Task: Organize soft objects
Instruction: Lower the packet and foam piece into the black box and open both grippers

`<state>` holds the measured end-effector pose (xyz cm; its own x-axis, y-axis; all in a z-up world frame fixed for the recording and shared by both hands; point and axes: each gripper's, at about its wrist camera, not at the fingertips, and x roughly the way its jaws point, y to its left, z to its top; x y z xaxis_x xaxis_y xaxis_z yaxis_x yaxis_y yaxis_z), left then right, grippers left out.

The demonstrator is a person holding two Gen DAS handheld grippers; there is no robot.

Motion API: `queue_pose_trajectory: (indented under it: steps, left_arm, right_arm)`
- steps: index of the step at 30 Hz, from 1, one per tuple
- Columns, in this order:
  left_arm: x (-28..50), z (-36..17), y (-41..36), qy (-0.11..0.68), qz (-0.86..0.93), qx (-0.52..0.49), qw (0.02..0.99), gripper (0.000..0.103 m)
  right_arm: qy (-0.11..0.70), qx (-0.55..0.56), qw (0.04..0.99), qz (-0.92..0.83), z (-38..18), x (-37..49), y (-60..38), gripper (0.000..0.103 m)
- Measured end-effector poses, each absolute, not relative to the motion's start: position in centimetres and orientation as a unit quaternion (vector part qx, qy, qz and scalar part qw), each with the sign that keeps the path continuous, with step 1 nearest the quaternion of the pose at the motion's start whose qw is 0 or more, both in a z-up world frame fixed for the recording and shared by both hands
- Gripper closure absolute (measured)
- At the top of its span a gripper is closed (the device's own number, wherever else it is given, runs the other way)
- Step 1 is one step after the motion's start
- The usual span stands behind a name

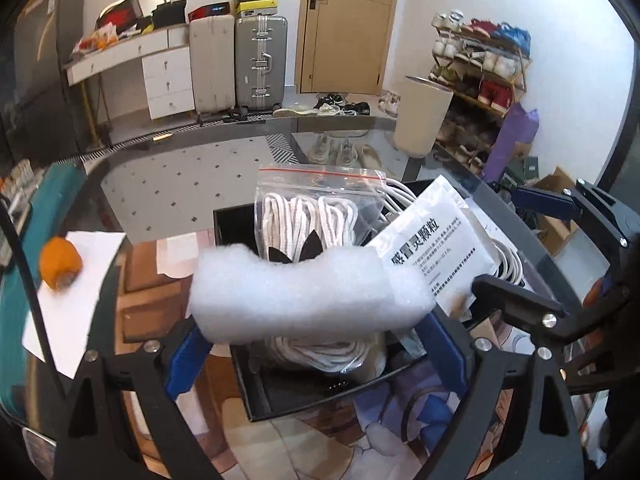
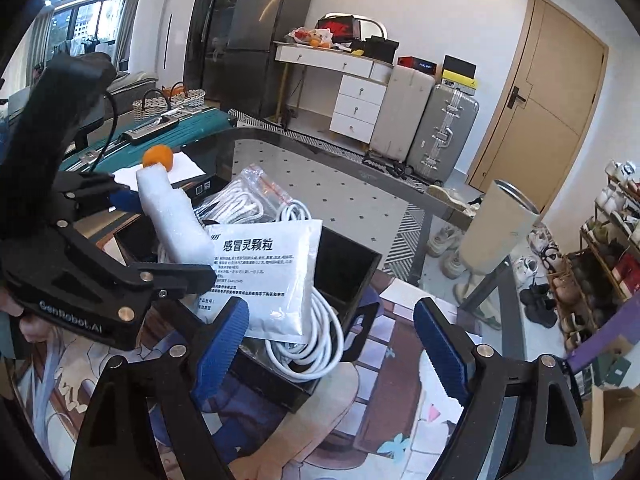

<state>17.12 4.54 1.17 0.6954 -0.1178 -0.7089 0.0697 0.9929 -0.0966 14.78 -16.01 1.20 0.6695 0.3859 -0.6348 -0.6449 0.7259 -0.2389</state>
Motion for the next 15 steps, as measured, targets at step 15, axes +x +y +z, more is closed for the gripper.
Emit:
queue_pose_trajectory:
  steps: [15]
  left_arm:
    - [14.9, 2.3, 5.3, 0.377, -0.038, -0.033, 0.925, 0.0]
  right_arm:
    - [0.279, -0.211, 0.891, 0.289, 1.7, 13.9, -16.6, 0.016]
